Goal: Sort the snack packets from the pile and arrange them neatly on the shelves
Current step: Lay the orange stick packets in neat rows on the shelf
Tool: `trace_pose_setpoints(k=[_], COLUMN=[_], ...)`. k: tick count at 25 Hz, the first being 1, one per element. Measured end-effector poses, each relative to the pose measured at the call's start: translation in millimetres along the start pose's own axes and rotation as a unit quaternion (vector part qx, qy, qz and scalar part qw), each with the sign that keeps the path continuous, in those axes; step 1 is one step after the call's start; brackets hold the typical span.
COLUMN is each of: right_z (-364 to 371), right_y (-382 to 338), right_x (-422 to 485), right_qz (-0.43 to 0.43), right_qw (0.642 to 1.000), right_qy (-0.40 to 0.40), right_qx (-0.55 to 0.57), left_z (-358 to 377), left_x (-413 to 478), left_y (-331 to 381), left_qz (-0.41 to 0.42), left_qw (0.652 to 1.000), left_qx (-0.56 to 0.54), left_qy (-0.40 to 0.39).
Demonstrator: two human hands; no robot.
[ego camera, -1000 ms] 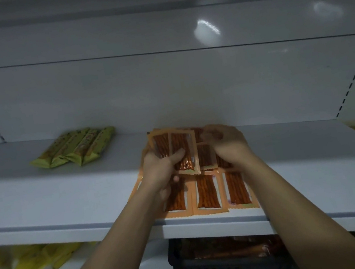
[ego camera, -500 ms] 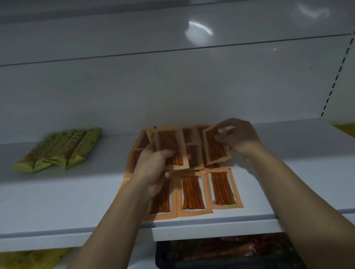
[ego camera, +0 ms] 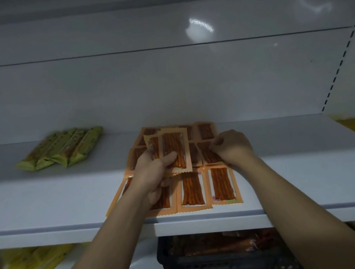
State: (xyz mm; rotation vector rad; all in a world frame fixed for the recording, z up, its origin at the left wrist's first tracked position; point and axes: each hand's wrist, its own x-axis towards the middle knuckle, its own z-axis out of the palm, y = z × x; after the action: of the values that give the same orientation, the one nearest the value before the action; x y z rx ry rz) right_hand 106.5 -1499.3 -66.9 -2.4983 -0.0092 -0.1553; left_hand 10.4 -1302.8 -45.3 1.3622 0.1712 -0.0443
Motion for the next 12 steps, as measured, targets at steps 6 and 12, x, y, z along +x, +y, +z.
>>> trace_pose_setpoints(k=[6, 12], right_z=[-2.3, -19.8], right_y=[-10.8, -80.9], right_x=[-3.1, -54.2], right_qz=[0.031, -0.116], right_qw=[0.989, 0.984], right_qy=[0.019, -0.002], right_qx=[-0.144, 0.134], left_z=[-5.4, -25.4], left_x=[-5.0, -8.5], left_y=[0.5, 1.3], left_qz=[-0.003, 0.002], left_qw=[1.000, 0.999], left_qx=[0.005, -0.040], left_qy=[0.023, 0.004])
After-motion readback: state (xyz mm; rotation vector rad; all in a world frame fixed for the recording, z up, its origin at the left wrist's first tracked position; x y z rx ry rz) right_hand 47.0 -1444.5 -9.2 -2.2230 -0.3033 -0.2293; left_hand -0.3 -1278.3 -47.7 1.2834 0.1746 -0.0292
